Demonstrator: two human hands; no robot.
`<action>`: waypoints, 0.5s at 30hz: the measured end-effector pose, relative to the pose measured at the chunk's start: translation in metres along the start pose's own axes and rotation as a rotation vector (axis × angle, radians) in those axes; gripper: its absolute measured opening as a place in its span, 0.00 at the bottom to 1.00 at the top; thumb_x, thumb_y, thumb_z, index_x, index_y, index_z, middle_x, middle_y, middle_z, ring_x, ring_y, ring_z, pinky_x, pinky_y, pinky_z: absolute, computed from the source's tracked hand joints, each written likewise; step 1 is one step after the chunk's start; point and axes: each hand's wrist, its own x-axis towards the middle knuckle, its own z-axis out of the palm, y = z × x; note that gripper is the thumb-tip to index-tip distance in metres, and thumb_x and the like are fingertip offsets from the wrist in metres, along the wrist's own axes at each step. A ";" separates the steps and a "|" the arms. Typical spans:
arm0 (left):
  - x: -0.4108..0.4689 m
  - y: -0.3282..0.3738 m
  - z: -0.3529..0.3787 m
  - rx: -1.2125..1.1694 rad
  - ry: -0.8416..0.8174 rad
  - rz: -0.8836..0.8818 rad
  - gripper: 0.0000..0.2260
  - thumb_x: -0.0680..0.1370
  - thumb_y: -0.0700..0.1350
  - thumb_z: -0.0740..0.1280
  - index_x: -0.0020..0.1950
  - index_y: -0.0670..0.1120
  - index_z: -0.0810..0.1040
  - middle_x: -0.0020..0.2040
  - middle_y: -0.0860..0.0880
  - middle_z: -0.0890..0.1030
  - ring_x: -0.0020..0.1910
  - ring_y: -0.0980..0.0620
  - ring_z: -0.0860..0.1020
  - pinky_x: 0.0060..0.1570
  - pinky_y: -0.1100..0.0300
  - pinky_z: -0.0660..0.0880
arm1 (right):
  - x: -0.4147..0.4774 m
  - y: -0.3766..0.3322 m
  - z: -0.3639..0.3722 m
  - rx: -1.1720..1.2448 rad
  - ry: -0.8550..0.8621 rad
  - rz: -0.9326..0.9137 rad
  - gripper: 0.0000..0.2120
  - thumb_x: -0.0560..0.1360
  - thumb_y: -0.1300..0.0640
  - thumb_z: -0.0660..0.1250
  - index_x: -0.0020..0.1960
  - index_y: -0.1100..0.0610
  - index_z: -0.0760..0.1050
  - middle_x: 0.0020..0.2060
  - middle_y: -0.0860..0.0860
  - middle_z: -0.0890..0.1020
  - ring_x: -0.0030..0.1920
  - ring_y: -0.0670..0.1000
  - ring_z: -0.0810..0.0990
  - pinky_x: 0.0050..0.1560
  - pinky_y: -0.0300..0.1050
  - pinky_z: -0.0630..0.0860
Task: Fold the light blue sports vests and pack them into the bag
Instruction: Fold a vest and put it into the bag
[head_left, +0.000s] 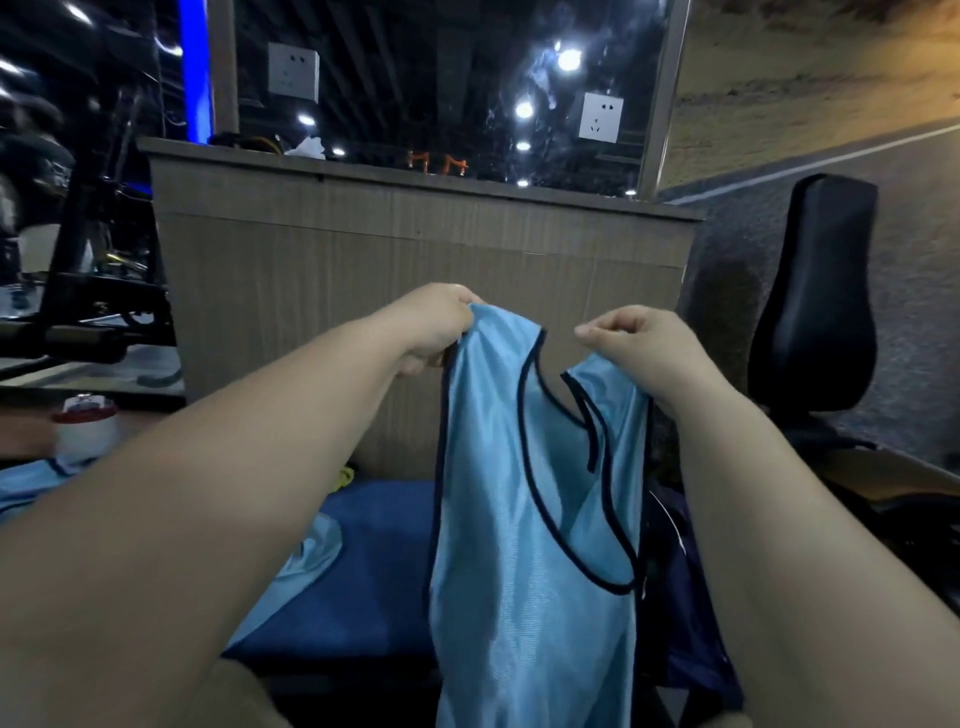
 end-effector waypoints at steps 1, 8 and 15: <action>0.001 -0.007 -0.003 0.022 0.007 -0.021 0.16 0.77 0.31 0.52 0.44 0.45 0.77 0.40 0.46 0.80 0.34 0.53 0.77 0.29 0.66 0.73 | 0.001 0.008 0.002 -0.037 -0.030 0.016 0.09 0.71 0.45 0.75 0.43 0.51 0.82 0.44 0.45 0.83 0.45 0.45 0.79 0.42 0.39 0.74; 0.004 -0.046 -0.030 0.067 0.089 -0.151 0.08 0.72 0.32 0.54 0.41 0.43 0.69 0.34 0.47 0.68 0.32 0.50 0.65 0.30 0.62 0.63 | 0.009 0.041 0.013 -0.172 -0.188 0.153 0.06 0.70 0.54 0.70 0.47 0.48 0.79 0.50 0.53 0.81 0.50 0.55 0.81 0.53 0.52 0.78; 0.007 -0.065 -0.062 0.277 0.108 -0.167 0.08 0.77 0.43 0.67 0.40 0.45 0.71 0.38 0.47 0.73 0.34 0.50 0.70 0.34 0.58 0.66 | 0.014 0.057 0.013 -0.439 -0.121 0.160 0.19 0.73 0.54 0.70 0.64 0.54 0.75 0.54 0.52 0.80 0.50 0.54 0.78 0.46 0.46 0.77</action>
